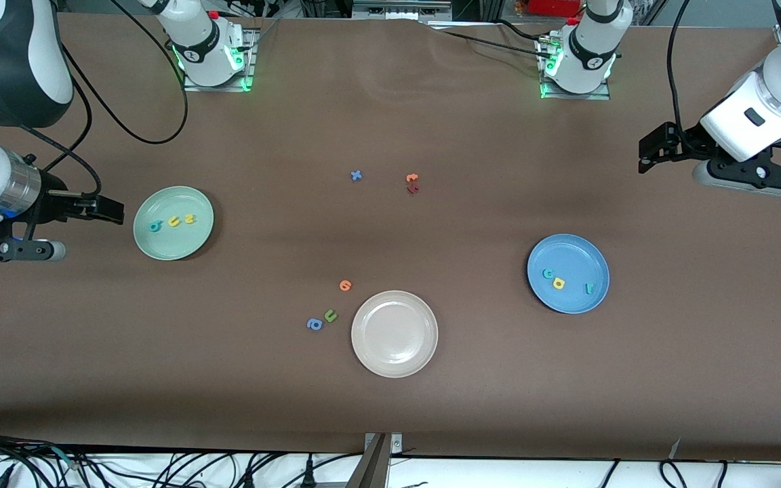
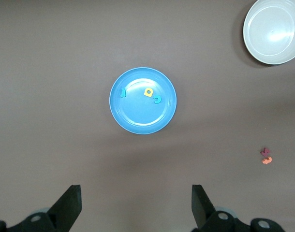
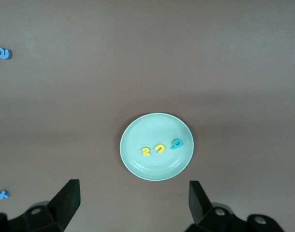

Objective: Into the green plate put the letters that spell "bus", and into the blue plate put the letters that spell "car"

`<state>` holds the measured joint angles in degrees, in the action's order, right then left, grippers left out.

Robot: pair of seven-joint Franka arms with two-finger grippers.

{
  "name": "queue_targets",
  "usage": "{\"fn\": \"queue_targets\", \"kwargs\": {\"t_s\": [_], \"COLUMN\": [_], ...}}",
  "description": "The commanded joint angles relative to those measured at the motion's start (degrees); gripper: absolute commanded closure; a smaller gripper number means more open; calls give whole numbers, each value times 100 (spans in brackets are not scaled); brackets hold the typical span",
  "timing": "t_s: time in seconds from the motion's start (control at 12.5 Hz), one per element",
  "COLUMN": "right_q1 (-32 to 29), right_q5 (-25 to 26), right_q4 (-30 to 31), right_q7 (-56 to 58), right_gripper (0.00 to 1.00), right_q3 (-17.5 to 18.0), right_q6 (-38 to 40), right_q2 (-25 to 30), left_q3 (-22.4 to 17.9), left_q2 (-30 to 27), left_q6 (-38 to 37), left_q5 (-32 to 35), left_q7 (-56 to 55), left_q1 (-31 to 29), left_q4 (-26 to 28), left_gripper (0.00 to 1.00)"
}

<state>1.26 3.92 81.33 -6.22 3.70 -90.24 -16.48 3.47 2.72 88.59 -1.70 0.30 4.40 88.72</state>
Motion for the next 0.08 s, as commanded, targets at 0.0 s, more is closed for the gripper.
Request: {"fn": "queue_targets", "kwargs": {"t_s": [0.0], "right_q1": [-82], "right_q5": [-49], "right_q4": [-29], "right_q7": [-64], "right_gripper": [1], "right_q3": [87], "right_q6": [-55], "right_q2": [5], "left_q3": [5], "left_q2": [89], "left_q6": [-96], "left_q5": [153], "left_q7": [-74], "left_q1": [26], "left_q4": [-198], "left_gripper": [0]}}
